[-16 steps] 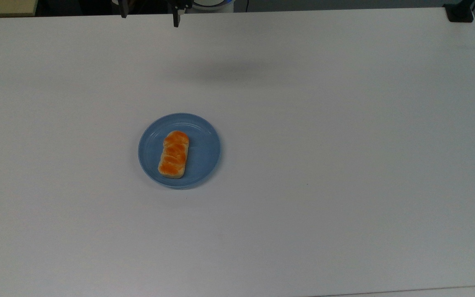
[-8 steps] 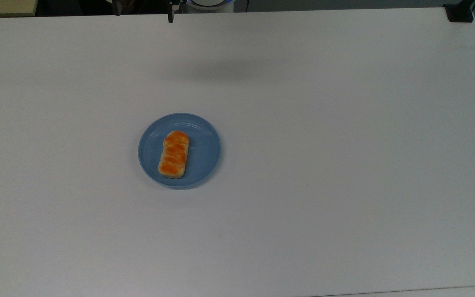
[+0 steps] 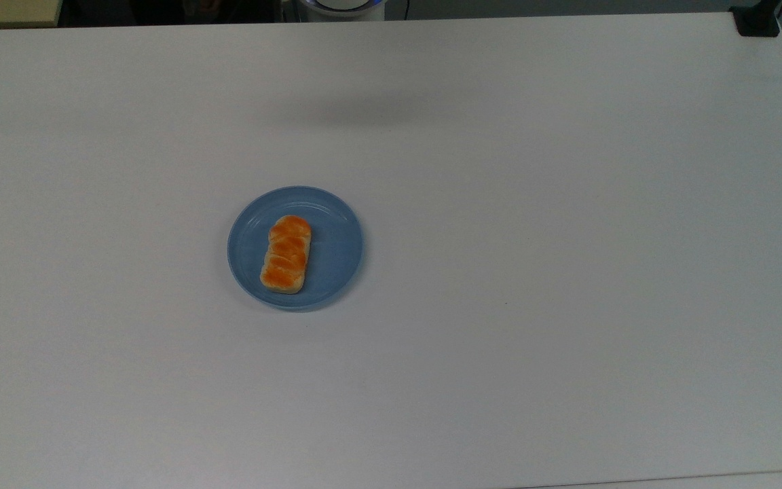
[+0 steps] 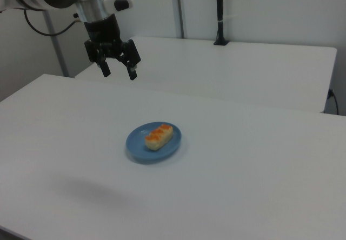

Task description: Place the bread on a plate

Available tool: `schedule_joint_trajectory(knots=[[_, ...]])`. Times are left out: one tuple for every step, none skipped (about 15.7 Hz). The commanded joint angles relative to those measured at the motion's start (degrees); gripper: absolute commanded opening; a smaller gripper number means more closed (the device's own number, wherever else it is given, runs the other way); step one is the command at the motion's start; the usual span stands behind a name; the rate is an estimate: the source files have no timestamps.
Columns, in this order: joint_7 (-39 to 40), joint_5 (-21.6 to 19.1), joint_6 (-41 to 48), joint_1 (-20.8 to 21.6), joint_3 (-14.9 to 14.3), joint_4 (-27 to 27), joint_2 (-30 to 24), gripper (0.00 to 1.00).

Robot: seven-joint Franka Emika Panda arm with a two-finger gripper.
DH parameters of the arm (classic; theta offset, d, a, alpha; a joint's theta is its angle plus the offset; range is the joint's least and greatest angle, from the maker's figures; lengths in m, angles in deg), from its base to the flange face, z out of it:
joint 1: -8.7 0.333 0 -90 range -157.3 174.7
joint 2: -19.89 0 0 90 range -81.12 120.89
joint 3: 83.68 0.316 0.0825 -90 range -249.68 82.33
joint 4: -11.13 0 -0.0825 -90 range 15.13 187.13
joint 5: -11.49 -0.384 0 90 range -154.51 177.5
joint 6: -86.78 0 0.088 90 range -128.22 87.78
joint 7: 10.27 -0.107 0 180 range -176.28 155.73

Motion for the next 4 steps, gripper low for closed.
schedule_joint_trajectory(knots=[[2.1, -3.1, 1.0, -1.7, -0.3, -0.5, -0.7, 1.0], [1.9, -3.2, 1.2, -1.7, -0.3, -0.5, -0.7, 1.0], [1.7, -3.2, 1.1, -1.6, -0.3, -0.4, -0.8, 1.0], [1.7, -3.2, 1.1, -1.6, -0.2, -0.4, -0.7, 1.0]])
